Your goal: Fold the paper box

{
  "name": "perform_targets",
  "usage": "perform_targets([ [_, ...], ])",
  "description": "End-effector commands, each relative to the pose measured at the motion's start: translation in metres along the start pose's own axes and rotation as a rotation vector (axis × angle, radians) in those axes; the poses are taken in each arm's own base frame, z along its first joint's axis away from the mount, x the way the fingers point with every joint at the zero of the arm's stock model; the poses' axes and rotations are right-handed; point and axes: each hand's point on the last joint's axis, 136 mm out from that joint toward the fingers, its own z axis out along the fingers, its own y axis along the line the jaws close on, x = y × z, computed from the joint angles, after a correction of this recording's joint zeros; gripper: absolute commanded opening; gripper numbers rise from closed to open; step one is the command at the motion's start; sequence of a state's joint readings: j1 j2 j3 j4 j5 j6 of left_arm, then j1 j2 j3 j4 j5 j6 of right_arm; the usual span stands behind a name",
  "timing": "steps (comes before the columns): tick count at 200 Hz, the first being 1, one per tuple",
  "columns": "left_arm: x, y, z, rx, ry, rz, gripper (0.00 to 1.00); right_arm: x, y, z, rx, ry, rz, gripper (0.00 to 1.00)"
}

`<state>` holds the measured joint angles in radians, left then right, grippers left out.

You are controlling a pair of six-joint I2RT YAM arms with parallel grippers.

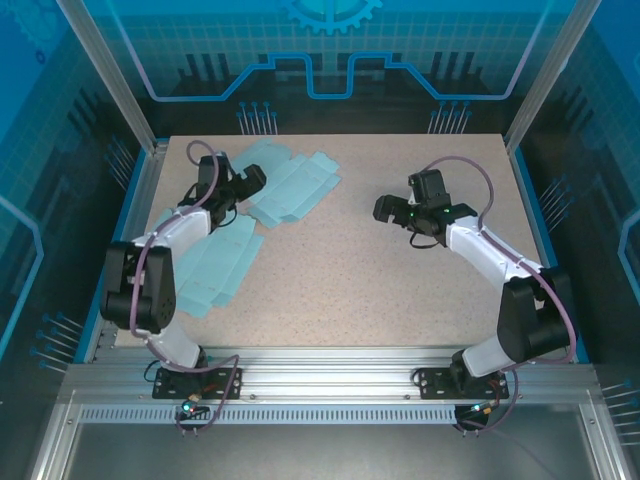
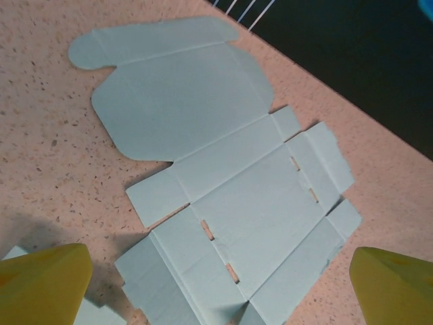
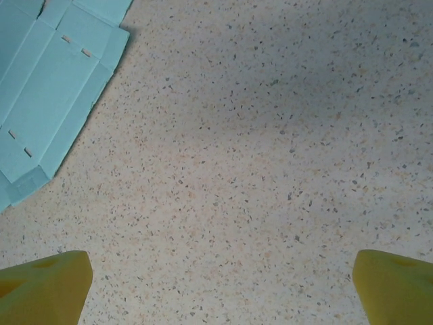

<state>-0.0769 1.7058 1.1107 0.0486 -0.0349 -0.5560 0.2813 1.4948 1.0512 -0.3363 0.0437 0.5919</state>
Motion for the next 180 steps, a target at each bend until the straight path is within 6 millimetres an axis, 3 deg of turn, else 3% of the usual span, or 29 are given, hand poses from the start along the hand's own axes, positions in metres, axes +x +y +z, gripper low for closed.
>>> perform_targets([
  [1,0.009,0.0,0.016,-0.026,0.067,-0.046,0.99,0.0,0.007,-0.002,-0.012,0.018,0.017,1.0],
  [29,0.008,0.01,0.036,-0.076,0.065,-0.079,0.99,0.003,0.007,-0.002,-0.01,0.029,0.019,1.0],
  [74,0.021,0.006,0.078,-0.058,0.155,-0.089,0.99,0.004,0.001,-0.009,0.024,0.026,0.023,1.0],
  [122,0.041,-0.016,0.109,-0.032,0.264,0.02,0.93,0.002,-0.002,-0.013,0.04,0.017,0.028,1.0],
  [180,0.079,-0.043,0.127,0.009,0.365,0.096,0.8,-0.003,-0.004,-0.015,0.05,0.007,0.027,1.0],
])
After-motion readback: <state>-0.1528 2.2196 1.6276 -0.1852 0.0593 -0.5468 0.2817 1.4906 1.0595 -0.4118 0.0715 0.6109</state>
